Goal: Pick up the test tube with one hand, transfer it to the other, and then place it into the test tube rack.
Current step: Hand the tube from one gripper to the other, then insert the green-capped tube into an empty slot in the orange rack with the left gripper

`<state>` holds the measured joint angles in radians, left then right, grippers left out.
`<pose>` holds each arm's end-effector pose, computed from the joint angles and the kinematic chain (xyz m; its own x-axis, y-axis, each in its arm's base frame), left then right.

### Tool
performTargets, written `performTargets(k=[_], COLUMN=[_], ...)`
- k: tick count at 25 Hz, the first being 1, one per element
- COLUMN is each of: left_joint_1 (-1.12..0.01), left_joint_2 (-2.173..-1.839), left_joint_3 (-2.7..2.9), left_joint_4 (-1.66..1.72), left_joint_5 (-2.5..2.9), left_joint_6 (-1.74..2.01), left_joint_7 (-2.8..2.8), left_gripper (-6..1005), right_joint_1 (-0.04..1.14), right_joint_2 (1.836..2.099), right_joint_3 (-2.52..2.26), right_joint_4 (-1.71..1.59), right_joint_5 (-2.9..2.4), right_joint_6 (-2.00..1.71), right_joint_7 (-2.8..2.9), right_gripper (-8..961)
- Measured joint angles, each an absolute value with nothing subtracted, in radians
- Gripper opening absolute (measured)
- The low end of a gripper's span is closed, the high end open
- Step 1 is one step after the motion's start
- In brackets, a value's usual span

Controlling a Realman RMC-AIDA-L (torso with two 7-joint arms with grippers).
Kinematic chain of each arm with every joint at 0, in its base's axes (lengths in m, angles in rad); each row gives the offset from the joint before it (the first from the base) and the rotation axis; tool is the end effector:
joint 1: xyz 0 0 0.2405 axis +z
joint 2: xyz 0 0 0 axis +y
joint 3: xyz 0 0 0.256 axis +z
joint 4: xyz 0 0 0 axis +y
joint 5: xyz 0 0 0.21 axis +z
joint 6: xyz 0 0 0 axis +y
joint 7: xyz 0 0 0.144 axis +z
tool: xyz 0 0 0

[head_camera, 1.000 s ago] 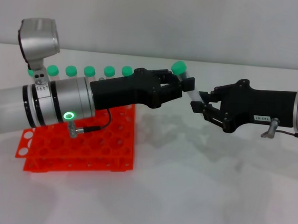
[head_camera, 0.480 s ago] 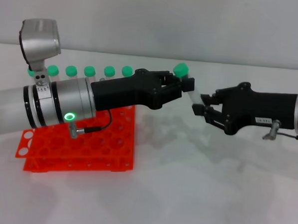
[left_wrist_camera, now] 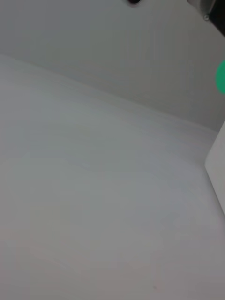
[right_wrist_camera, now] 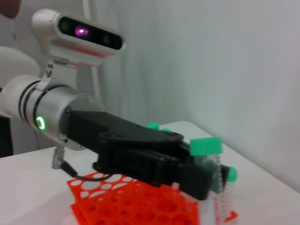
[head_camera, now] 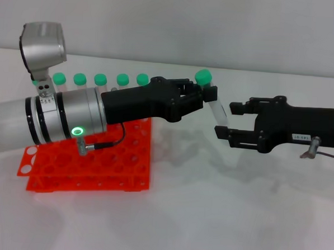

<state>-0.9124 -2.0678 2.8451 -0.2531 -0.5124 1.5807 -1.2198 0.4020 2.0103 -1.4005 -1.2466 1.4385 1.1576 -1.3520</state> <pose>-0.1805 0.3767 -0.0329 0.6048 0.3218 0.7285 0.4623 -0.8867 0.0079 0.1596 0.3579 0.0098 0.8991 -0.1614 -0.4069 -0.3009 -0.9029 -0.3070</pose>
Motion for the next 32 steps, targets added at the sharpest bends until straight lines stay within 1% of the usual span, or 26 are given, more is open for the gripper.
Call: performTargets(k=[4, 9, 15, 21, 27, 32], left_joint_1=[-0.903, -0.856, -0.771, -0.675, -0.595, -0.573], left_joint_2=[-2.069, -2.07, -2.072, -2.072, -2.075, -2.079], left_joint_3=[2.845, 2.846, 2.845, 2.845, 2.845, 2.845], left_joint_4=[-0.259, -0.28, -0.358, -0.427, -0.517, -0.542], left_joint_5=[-0.518, -0.594, -0.7, -0.774, -0.841, -0.869], left_joint_6=[1.581, 1.589, 1.678, 1.792, 1.808, 1.752], left_joint_7=[-1.195, -1.127, -1.128, -1.186, -1.276, -1.282], left_gripper=[213, 213, 213, 213, 214, 214], right_joint_1=[0.387, 0.362, 0.333, 0.329, 0.335, 0.347], right_joint_2=[2.01, 2.008, 2.007, 2.006, 2.006, 2.007], right_joint_3=[-1.333, -1.225, -1.128, -1.098, -1.093, -1.099], right_joint_4=[-1.24, -1.219, -1.197, -1.183, -1.179, -1.157], right_joint_5=[1.433, 1.433, 1.431, 1.43, 1.43, 1.431], right_joint_6=[1.157, 1.159, 1.159, 1.155, 1.153, 1.152], right_joint_7=[-1.356, -1.362, -1.372, -1.373, -1.368, -1.365], right_gripper=[580, 810, 868, 864, 860, 859])
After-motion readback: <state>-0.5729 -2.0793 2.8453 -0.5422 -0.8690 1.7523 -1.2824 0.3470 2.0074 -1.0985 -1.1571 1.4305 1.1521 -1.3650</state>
